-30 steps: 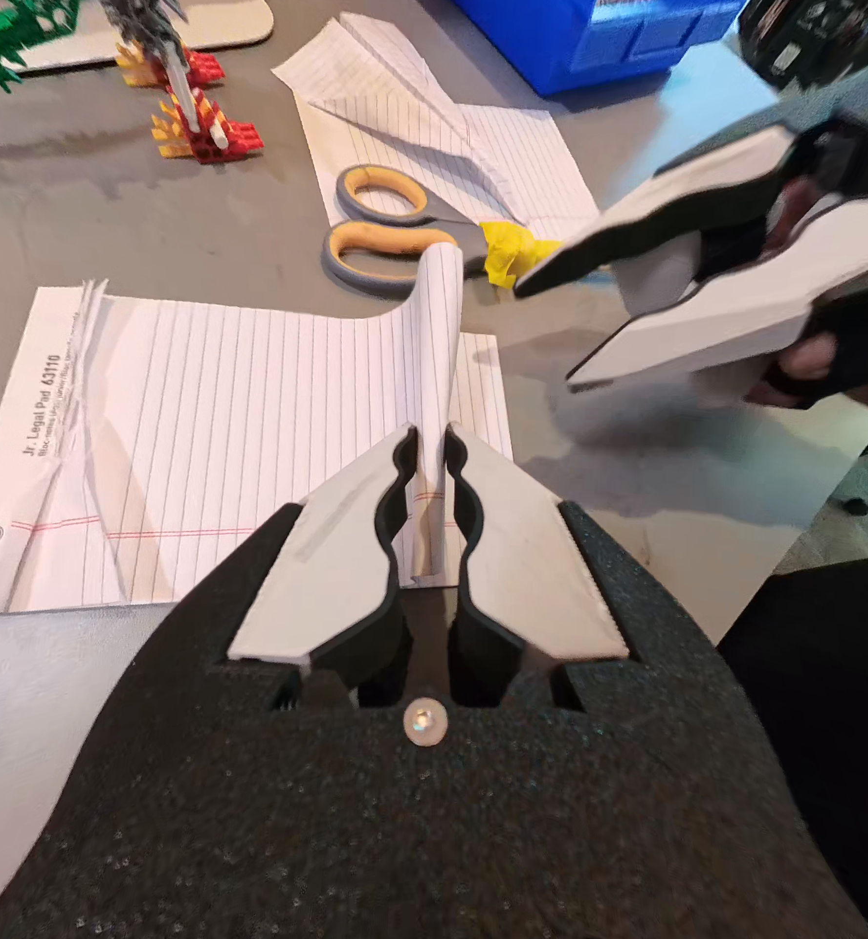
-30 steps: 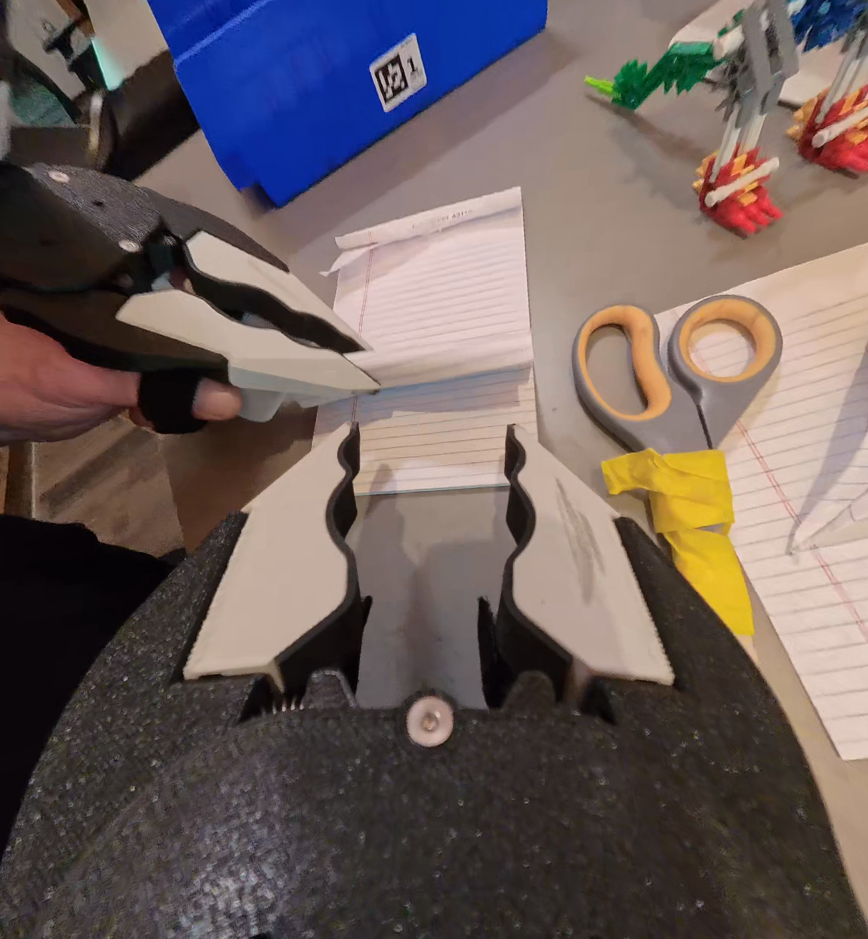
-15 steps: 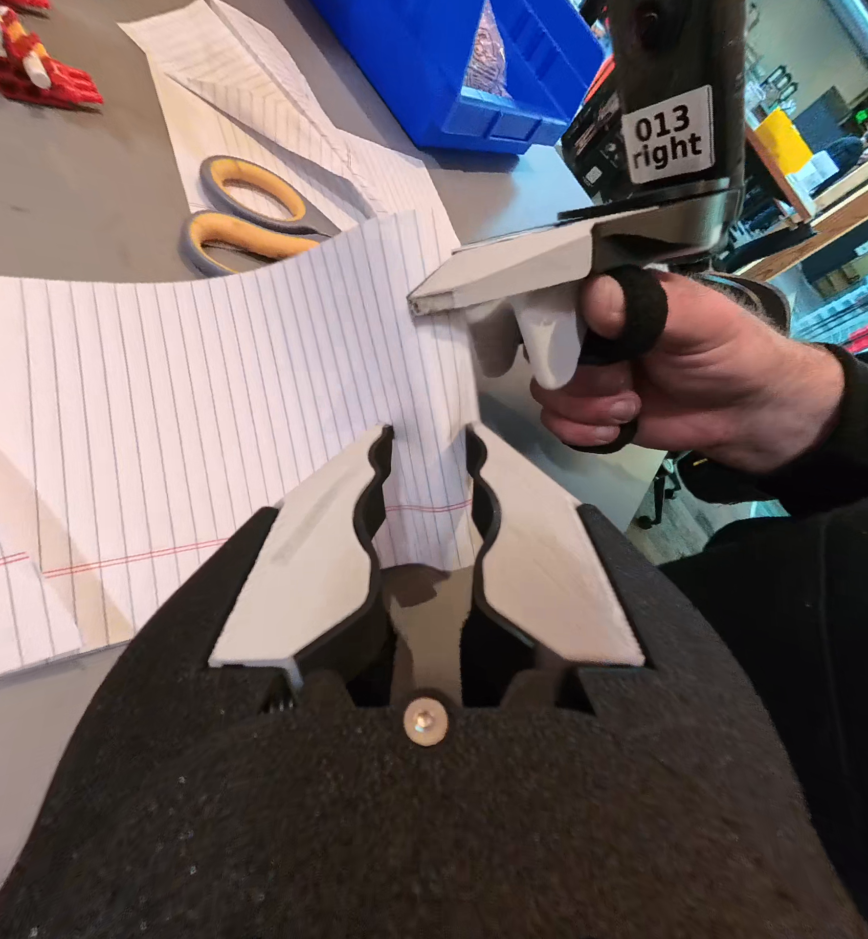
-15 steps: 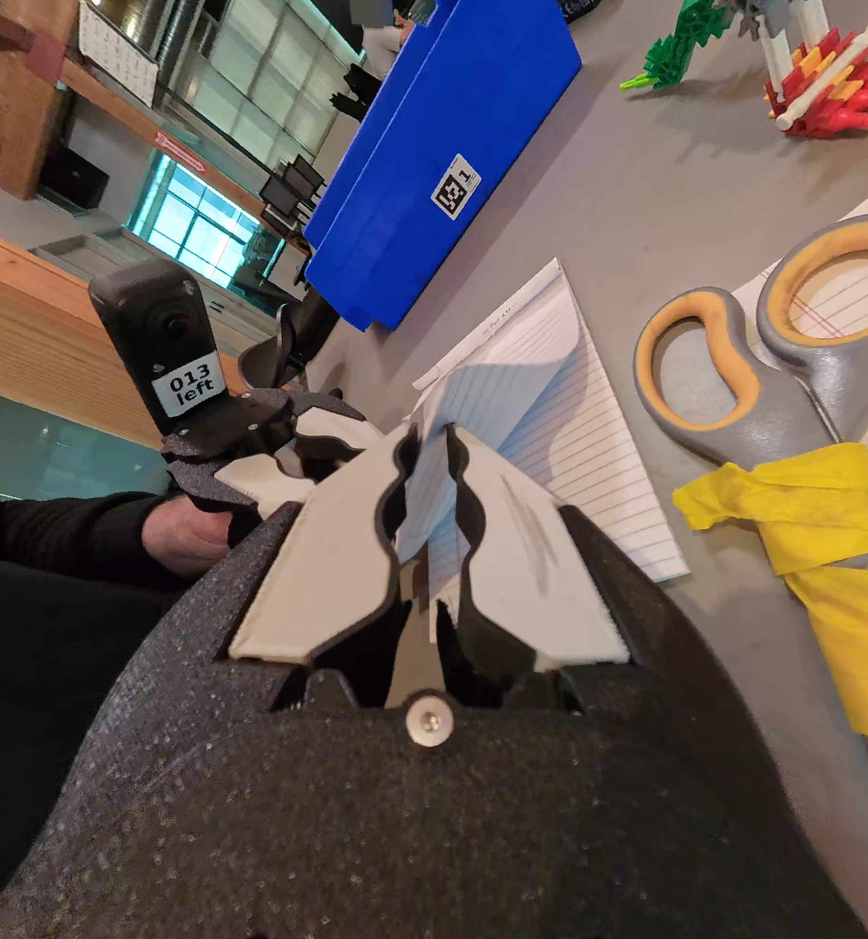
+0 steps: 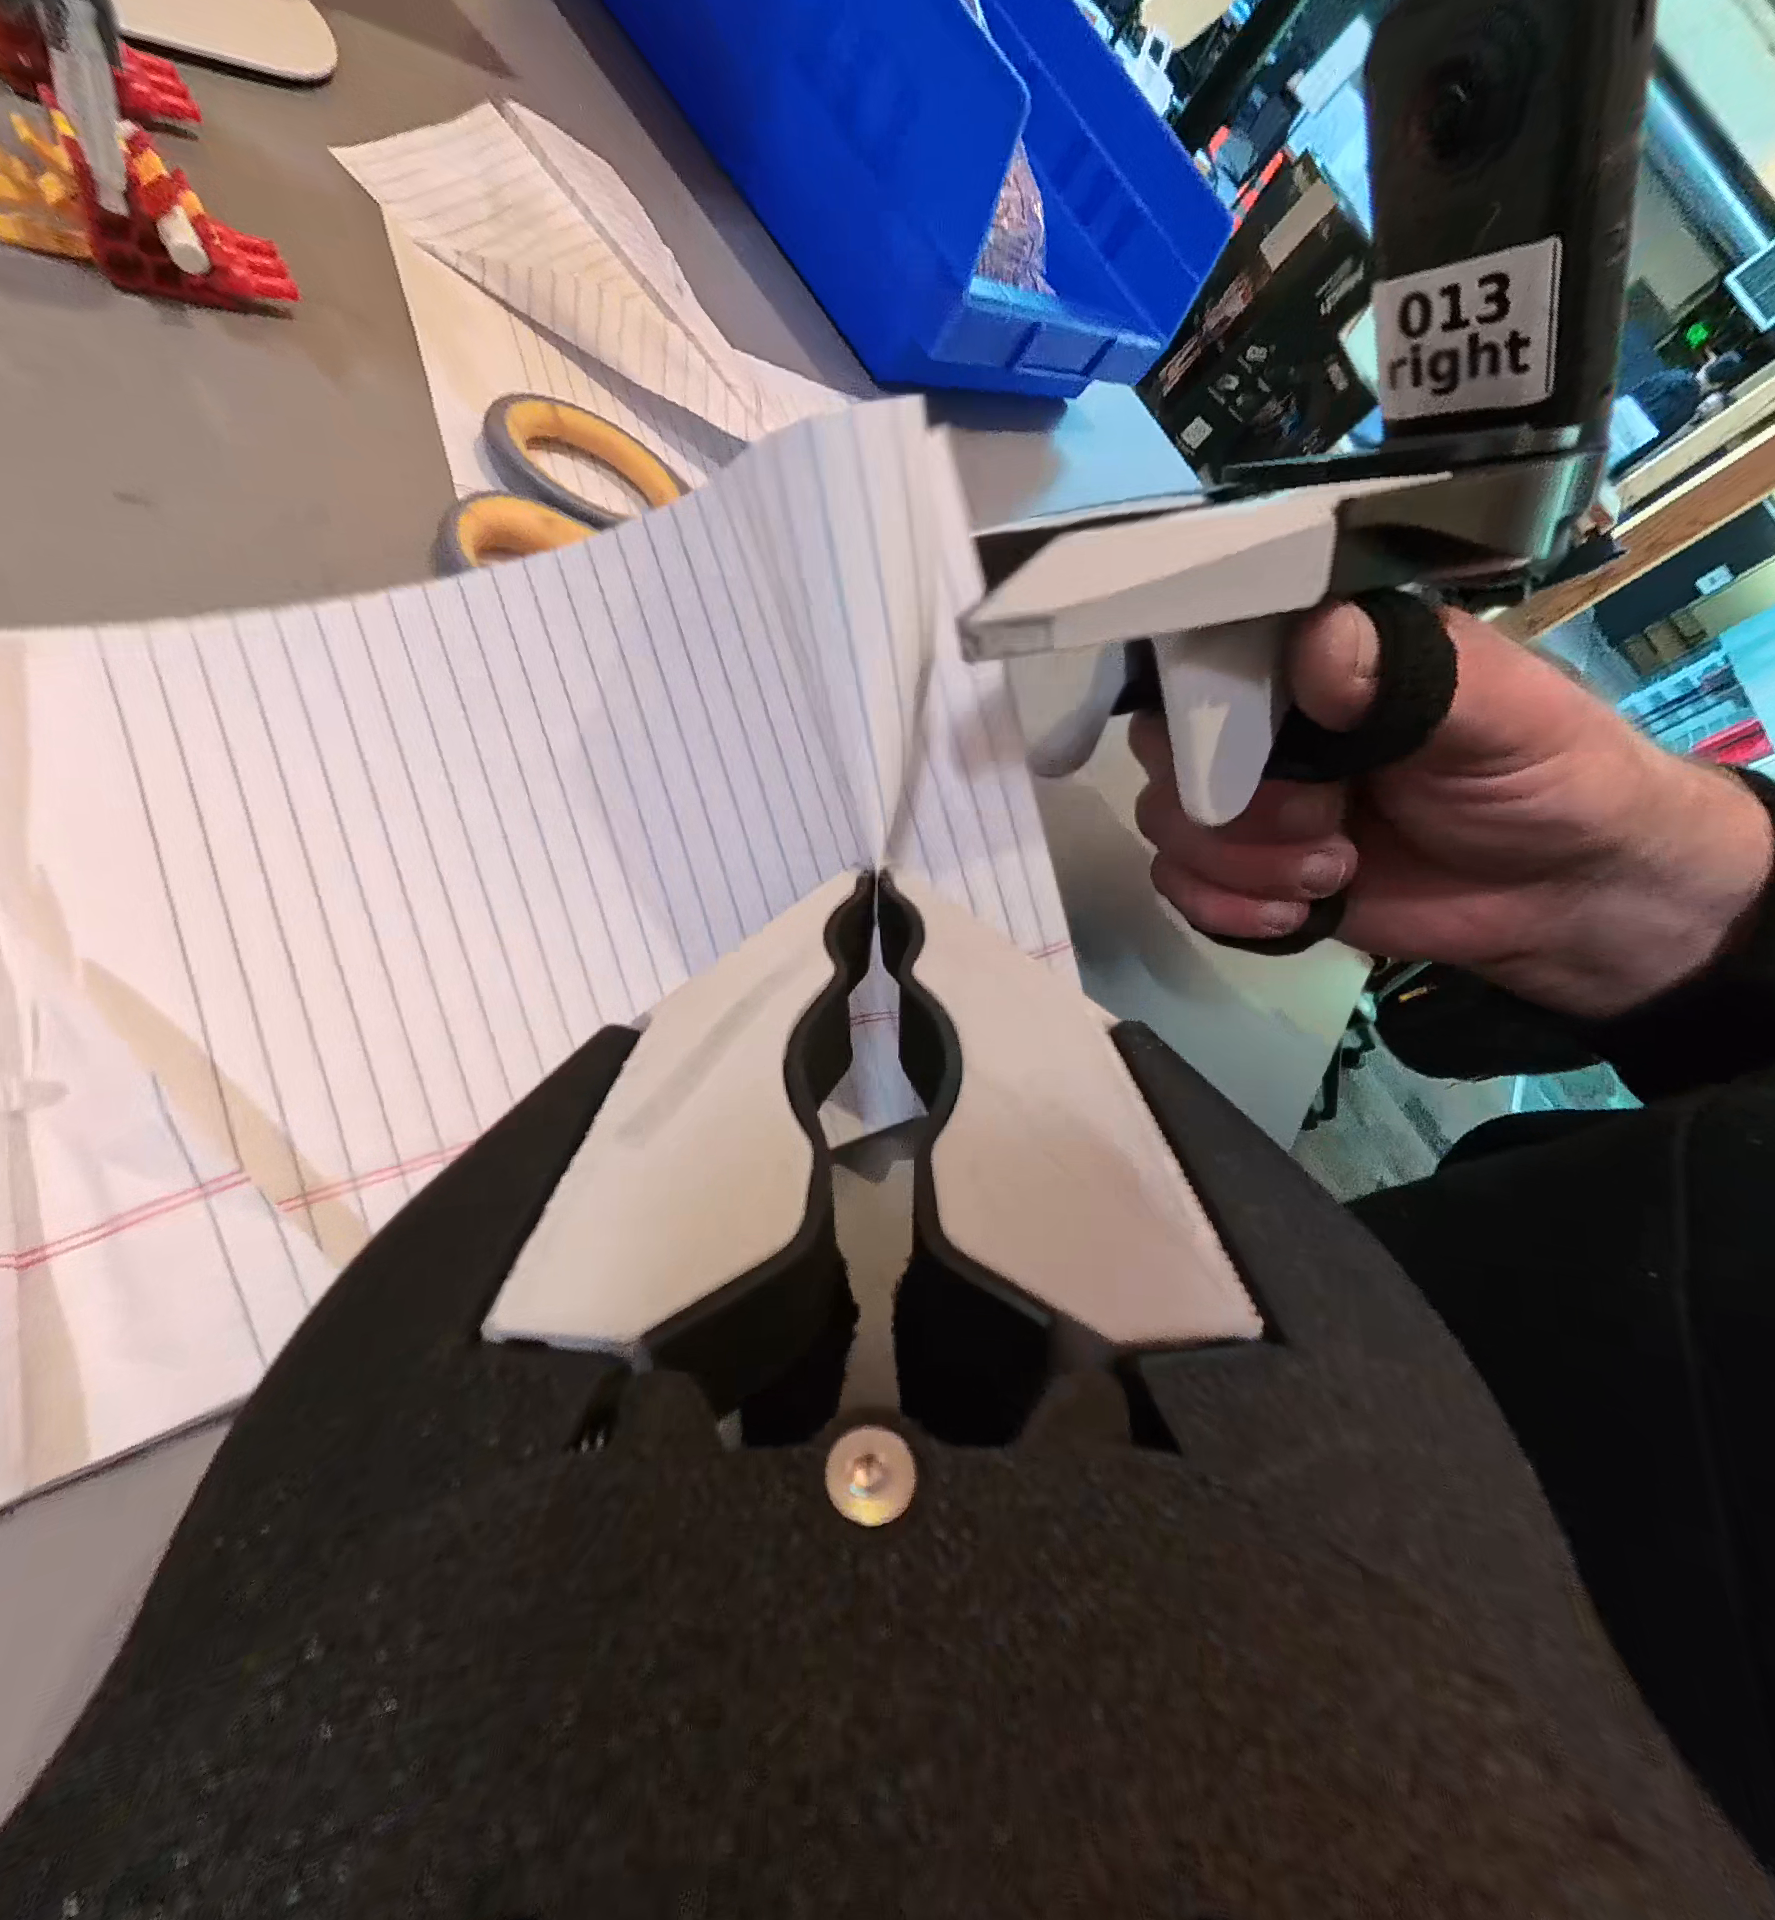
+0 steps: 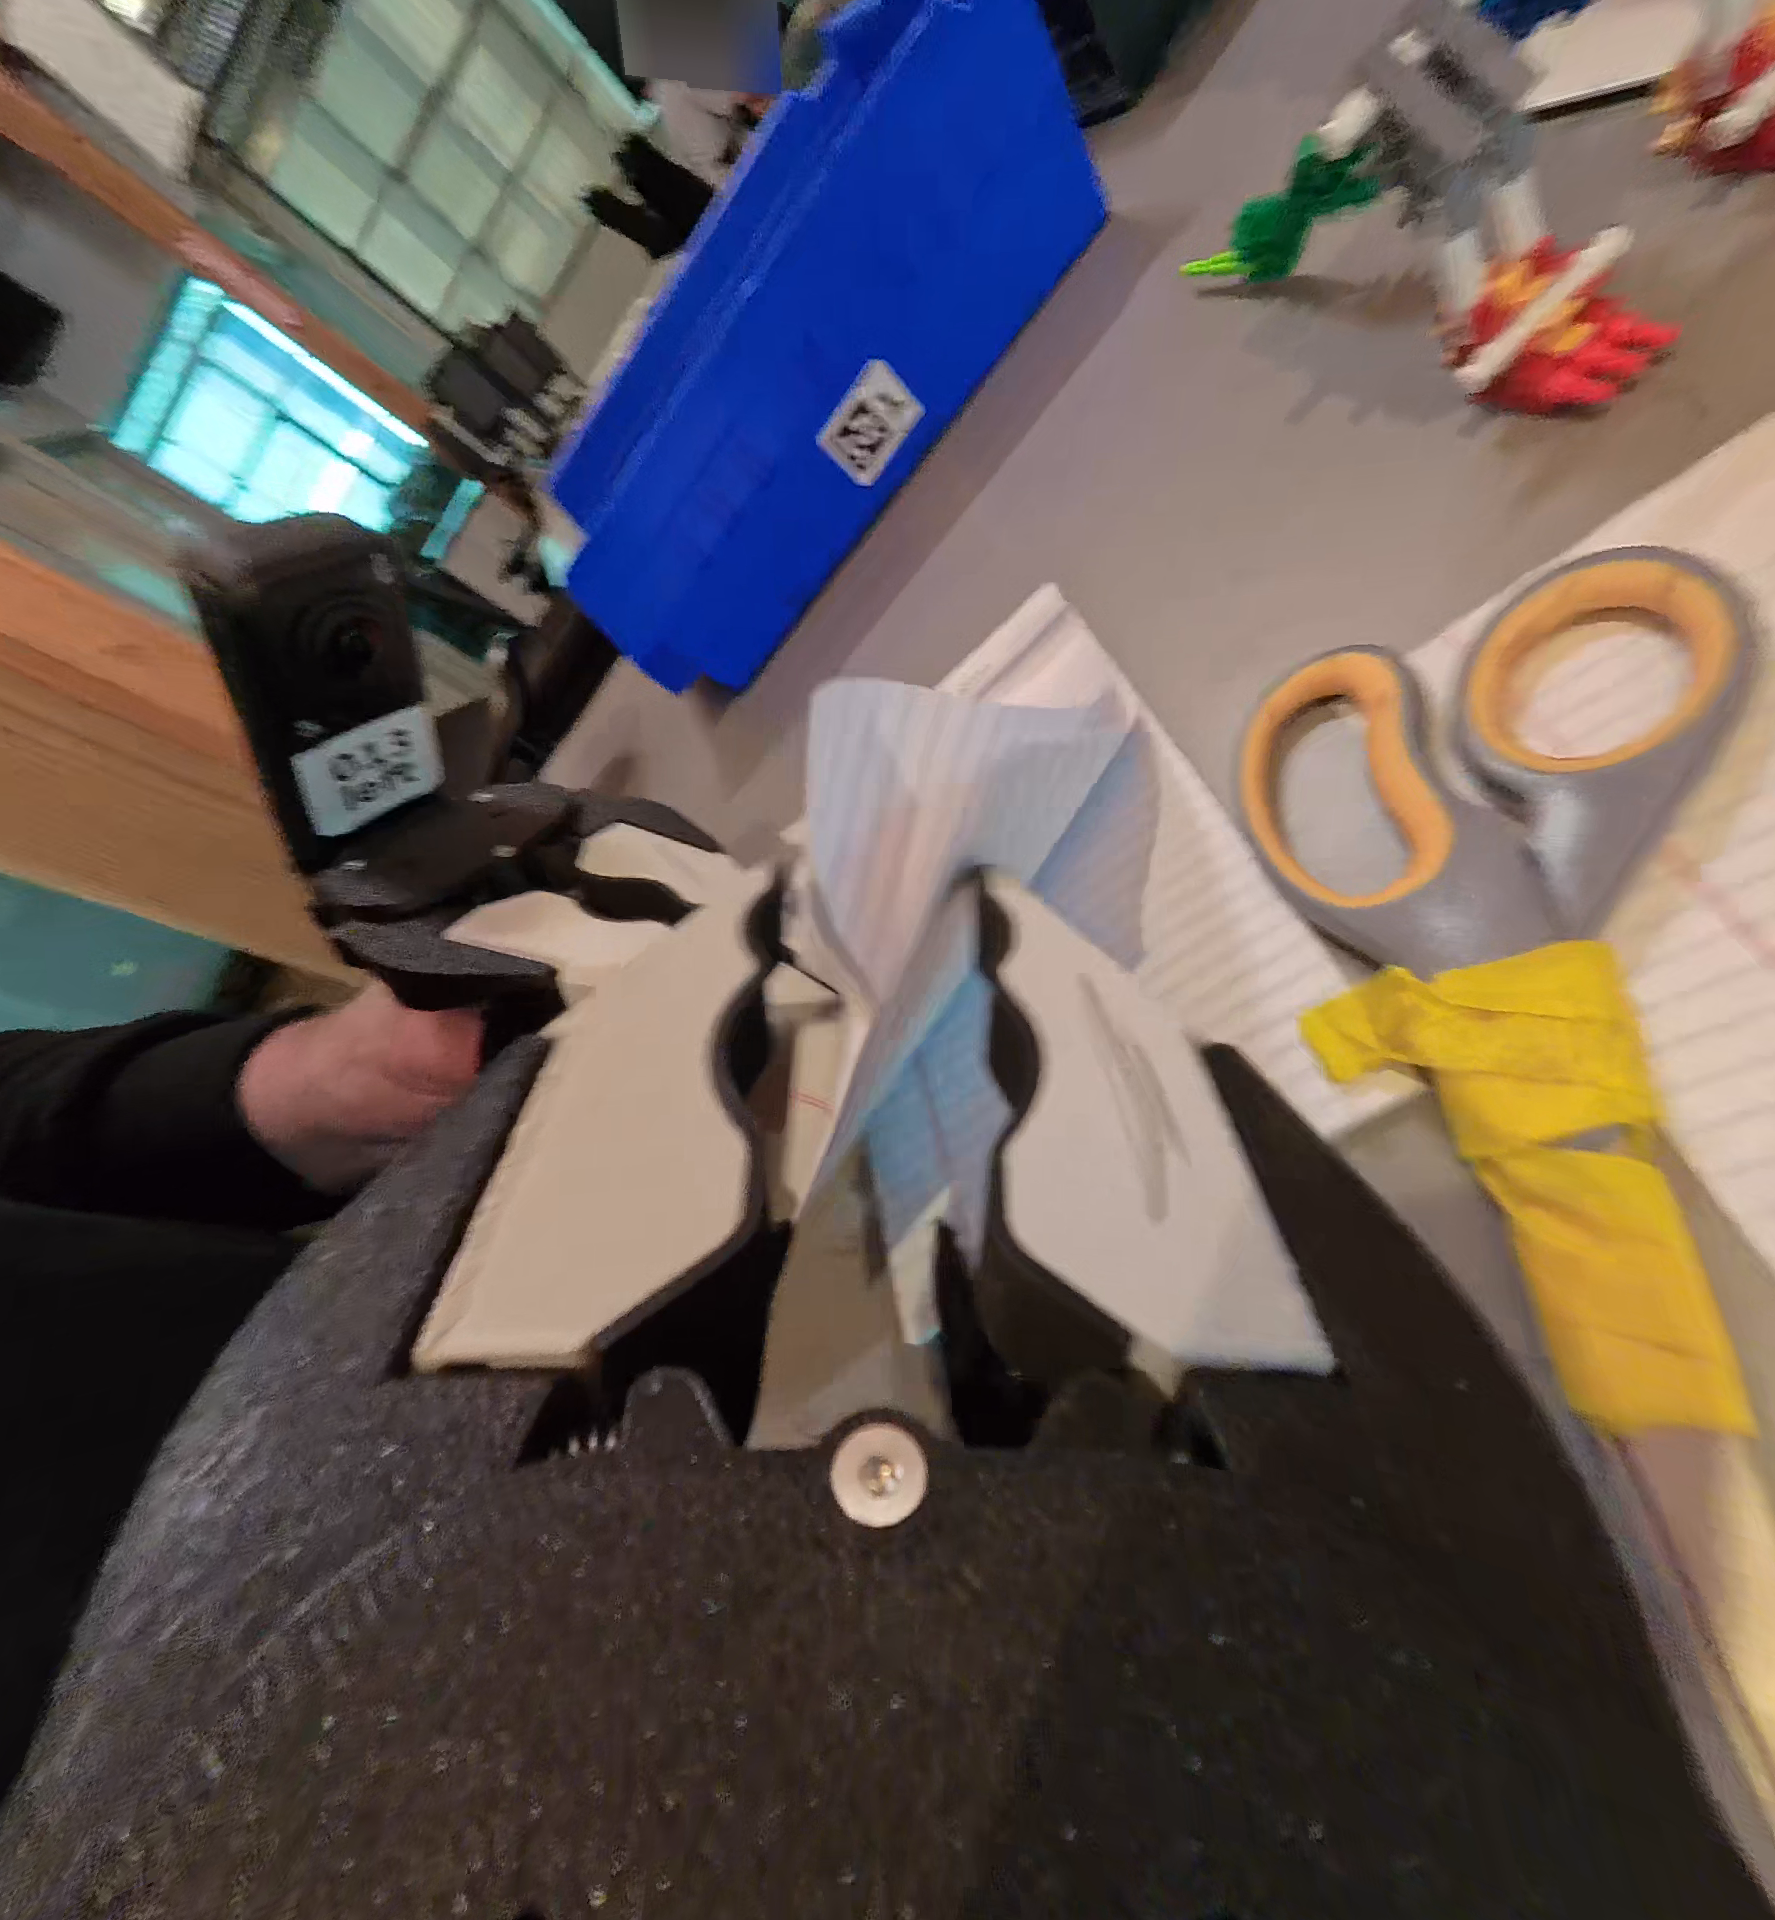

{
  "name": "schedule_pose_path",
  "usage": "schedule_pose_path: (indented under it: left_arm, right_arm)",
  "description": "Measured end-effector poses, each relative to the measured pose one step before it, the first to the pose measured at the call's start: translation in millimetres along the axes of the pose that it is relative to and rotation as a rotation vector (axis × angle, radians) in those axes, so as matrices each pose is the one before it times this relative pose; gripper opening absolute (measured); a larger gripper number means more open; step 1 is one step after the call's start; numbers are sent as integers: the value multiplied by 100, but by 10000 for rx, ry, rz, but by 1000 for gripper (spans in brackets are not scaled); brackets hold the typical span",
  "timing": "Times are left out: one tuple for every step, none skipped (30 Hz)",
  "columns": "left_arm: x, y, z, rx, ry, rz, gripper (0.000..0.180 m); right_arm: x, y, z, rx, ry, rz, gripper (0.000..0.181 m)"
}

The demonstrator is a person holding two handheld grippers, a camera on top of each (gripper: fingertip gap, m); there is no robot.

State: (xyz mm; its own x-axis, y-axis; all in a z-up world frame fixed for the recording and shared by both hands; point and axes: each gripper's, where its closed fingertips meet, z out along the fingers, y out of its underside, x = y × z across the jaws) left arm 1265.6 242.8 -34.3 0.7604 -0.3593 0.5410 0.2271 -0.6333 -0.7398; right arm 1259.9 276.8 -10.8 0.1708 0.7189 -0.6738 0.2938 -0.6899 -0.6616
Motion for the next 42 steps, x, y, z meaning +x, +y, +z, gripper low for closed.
schedule_pose_path:
  left_arm:
    - [-120, -263, -93, 65, 1, -46, 0]
    - [65, -324, -107, 92, 71, -8, 0]
    - [13, -315, -112, 102, 0, -14, 0]
    - [-36, -107, -58, 0, -38, -2, 0]
    - [119, -42, -11, -9, 25, 80, 0]
    - [151, -34, 5, 7, 16, 110, 0]
    - [163, 16, 58, -17, 25, 59, 0]
    - [182, 76, 115, -55, 51, 23, 0]
    - [164, 24, 136, -34, 12, 67, 0]
    - [28, 105, 171, -95, -115, 141, 0]
    - [-44, 164, 203, -143, -146, 178, 0]
    - [119, 71, 219, -78, -3, 156, 0]
    - [95, 1, 184, -18, 40, 46, 0]
    - [51, -55, 138, 26, 92, -165, 0]
    - [208, 0, 64, -29, 235, -177, 1]
    - [-103, -153, -207, 4, -2, 45, 2]
    - [-379, -544, -514, 187, -156, 123, 7]
    - [-578, -535, -631, 114, -131, 50, 7]
    - [-963, -571, -663, 49, -231, 123, 8]
    - [-1641, -855, -751, 151, -553, 205, 9]
    - [-1744, -1032, -622, 185, -499, 232, 9]
    - [-1636, -763, -253, -79, -389, 270, 8]
    - [-1604, -469, 179, -254, -395, 365, 8]
    - [-1424, 133, 644, -476, -272, 363, 7]
    - [-1452, 496, 889, -508, -300, 281, 7]
    - [-1451, 455, 900, -392, -450, 311, 4]
    - [-819, 543, 957, -389, -150, 319, 3]
    - [-936, 661, 831, -406, -361, 349, 1]
    - [-663, 483, 518, -269, -354, 393, 0]
    - [-48, 372, 310, -197, -28, 233, 0]
    - [5, 257, 218, -92, -55, 110, 0]
    - [-29, -61, 41, 110, -76, 84, 0]
    - [-1, 92, 34, -9, -105, 243, 0]
    - [-17, 33, 2, 45, -190, 315, 0]
    - [13, 22, 10, 33, -203, 158, 0]
    - [-1, 15, 38, -38, -221, 240, 0]
    - [16, 15, 74, -66, -164, 179, 0]
    - [-15, 3, 46, -35, -128, 64, 0]
    - [-18, -16, 10, 9, -165, 109, 0]
    - [-18, -15, -4, 6, -181, 185, 0]
    - [-39, -45, -19, 48, -203, 182, 0]
    - [-40, -64, -45, 83, -247, 169, 0]
  right_arm:
    - [968, -168, -367, -48, 739, -295, 56]
    - [744, -419, -514, 118, 711, -572, 61]
    - [481, -350, -444, 2, 571, -612, 62]
    - [225, -385, -385, -45, 437, -547, 70]
    - [-263, -702, -395, 172, 120, -433, 70]
    - [-953, -694, -229, 216, -393, -258, 54]
    - [-1381, -345, 179, 4, -824, 155, 47]
    - [-1404, 32, 502, -252, -1020, 643, 48]
    - [-712, 231, 651, -308, -702, 798, 56]
    - [65, 214, 674, -183, -234, 546, 65]
    - [711, 392, 652, -216, 151, 263, 67]
    - [547, 516, 657, -305, 76, -17, 65]
    - [487, 228, 498, -106, 135, -185, 58]
    - [720, 19, 315, 101, 307, -148, 42]
    - [609, 125, 221, 25, 225, 10, 19]
    - [216, 77, 140, 34, -13, 78, 8]
    - [45, 53, 80, 28, -107, 165, 5]
    - [28, 44, 35, 46, -113, 132, 0]
    - [207, 42, -11, 57, -5, 140, 0]
    - [294, 145, -37, -28, 25, 131, 0]
    - [336, 101, -39, 11, 26, 125, 0]
    - [239, 56, -44, 57, -56, 227, 0]
    - [212, 128, 7, 35, -103, 336, 0]
    - [365, 287, 39, -50, -17, 331, 0]
    - [409, 258, 23, -27, 63, 130, 0]
    - [422, 247, 21, -25, 140, 43, 0]
    - [278, 276, 61, -67, 75, 115, 0]
    - [200, 224, 86, -61, 68, 105, 0]
    - [214, 222, 67, -82, 99, 7, 0]
    - [227, 118, 28, -27, 142, -87, 0]
    - [220, 152, 15, -48, 139, -32, 0]
    - [177, 70, 19, -2, 120, -4, 0]
    - [82, 21, 30, 34, 72, -32, 0]
    - [-28, 95, 66, -34, 16, -26, 0]
    - [95, 69, 17, -60, 159, -111, 0]
    - [233, 149, 6, -123, 281, -166, 0]
    - [107, 251, 61, -169, 157, -108, 0]
    - [163, 157, 44, -81, 125, 40, 0]
    - [12, 51, 56, -11, -90, 317, 0]
    - [-151, 25, 58, 49, -288, 529, 0]
    - [-243, 112, 47, 48, -332, 496, 0]
    - [68, 265, 39, 6, -33, 261, 0]
